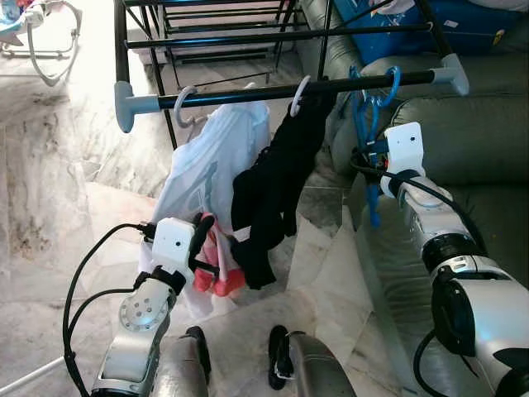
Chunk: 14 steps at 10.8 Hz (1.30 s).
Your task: Hang hanger
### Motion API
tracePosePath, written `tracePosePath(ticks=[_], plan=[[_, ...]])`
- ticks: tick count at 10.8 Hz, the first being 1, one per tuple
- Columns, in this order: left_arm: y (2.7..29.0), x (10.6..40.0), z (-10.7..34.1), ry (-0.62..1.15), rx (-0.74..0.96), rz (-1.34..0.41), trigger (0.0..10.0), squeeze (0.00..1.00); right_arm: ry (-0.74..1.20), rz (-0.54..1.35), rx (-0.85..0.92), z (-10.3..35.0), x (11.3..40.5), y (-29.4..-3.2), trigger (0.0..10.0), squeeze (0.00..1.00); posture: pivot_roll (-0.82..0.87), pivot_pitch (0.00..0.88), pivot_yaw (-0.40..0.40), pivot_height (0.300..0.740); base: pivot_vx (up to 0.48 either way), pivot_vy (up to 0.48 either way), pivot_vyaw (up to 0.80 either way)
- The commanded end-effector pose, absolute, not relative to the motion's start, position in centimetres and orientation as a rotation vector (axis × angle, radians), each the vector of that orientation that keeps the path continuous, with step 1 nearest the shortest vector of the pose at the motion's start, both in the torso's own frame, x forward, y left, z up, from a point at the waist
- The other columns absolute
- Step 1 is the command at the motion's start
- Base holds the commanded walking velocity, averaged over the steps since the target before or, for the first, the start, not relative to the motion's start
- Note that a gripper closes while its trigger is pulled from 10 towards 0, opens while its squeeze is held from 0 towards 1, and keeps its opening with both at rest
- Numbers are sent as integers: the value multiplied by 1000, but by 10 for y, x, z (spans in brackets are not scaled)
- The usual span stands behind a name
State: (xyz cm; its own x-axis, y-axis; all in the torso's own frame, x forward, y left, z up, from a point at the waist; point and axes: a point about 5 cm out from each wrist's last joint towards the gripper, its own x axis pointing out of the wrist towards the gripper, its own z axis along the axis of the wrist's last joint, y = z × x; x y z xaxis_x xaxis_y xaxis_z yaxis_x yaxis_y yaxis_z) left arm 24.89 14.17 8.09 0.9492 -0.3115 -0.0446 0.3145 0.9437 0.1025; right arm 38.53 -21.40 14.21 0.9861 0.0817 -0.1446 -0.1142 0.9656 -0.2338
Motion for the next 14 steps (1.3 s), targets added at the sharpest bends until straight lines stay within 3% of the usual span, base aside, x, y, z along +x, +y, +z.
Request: tracePosePath(ticks=[1,14], plan=[[142,247,78,43,115,-318,10000,0,156,81,-238,140,385,-218,0,0,36,244,-67,740,0,0,0],[141,249,77,45,114,-317,10000,0,123,140,-247,148,387,-214,0,0,33,237,-70,740,0,0,0]])
